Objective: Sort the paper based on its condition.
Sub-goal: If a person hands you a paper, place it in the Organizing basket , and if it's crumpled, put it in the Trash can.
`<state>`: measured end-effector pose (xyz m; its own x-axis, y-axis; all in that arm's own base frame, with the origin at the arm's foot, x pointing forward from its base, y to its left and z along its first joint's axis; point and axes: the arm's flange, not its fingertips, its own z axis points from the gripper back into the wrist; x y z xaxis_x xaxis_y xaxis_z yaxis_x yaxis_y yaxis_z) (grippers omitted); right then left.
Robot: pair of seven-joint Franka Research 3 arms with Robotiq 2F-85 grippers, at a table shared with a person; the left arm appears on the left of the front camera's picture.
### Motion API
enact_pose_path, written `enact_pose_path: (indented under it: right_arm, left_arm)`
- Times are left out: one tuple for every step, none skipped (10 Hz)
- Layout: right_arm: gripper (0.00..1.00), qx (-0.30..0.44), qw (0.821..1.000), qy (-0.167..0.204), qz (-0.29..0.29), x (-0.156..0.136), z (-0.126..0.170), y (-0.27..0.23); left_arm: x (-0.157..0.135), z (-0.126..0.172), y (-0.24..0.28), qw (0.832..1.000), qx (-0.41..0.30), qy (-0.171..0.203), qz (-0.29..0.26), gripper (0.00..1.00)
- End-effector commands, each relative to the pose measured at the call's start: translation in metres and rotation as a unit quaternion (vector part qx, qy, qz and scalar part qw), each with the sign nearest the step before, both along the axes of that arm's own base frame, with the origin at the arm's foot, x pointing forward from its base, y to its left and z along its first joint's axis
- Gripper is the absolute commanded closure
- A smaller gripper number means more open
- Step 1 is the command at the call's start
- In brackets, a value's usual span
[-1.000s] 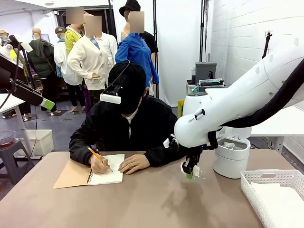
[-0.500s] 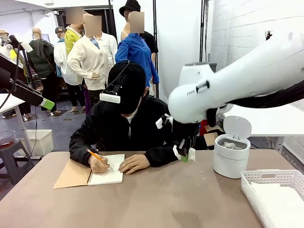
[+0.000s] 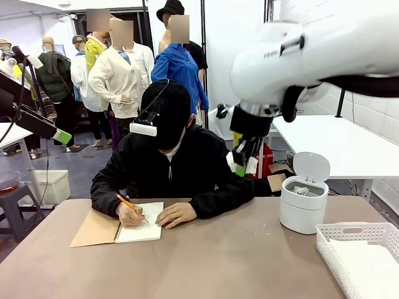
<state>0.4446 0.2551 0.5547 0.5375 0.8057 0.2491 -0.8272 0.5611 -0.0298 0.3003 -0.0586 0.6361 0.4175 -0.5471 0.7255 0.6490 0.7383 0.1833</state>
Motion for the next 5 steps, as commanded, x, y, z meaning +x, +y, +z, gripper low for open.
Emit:
enact_pose_path:
  right_arm:
    - [0.84, 0.019, 1.0, -0.004, -0.02, 0.007, 0.023, -0.015]
    - [0.84, 0.021, 0.999, -0.018, -0.038, 0.011, 0.032, -0.025]
    - [0.84, 0.024, 0.998, -0.027, -0.053, 0.014, 0.039, -0.035]
    - [0.84, 0.023, 0.996, -0.038, -0.073, 0.016, 0.044, -0.047]
    - [0.84, 0.023, 0.995, -0.04, -0.09, 0.019, 0.046, -0.057]
  left_arm:
    - [0.0, 0.0, 0.0, 1.0, 0.002, 0.0, 0.002, 0.0]
    - [0.0, 0.0, 0.0, 1.0, 0.002, 0.0, 0.002, 0.0]
    - [0.0, 0.0, 0.0, 1.0, 0.002, 0.0, 0.002, 0.0]
    - [0.0, 0.0, 0.0, 1.0, 0.002, 0.0, 0.002, 0.0]
    - [0.0, 0.0, 0.0, 1.0, 0.002, 0.0, 0.002, 0.0]
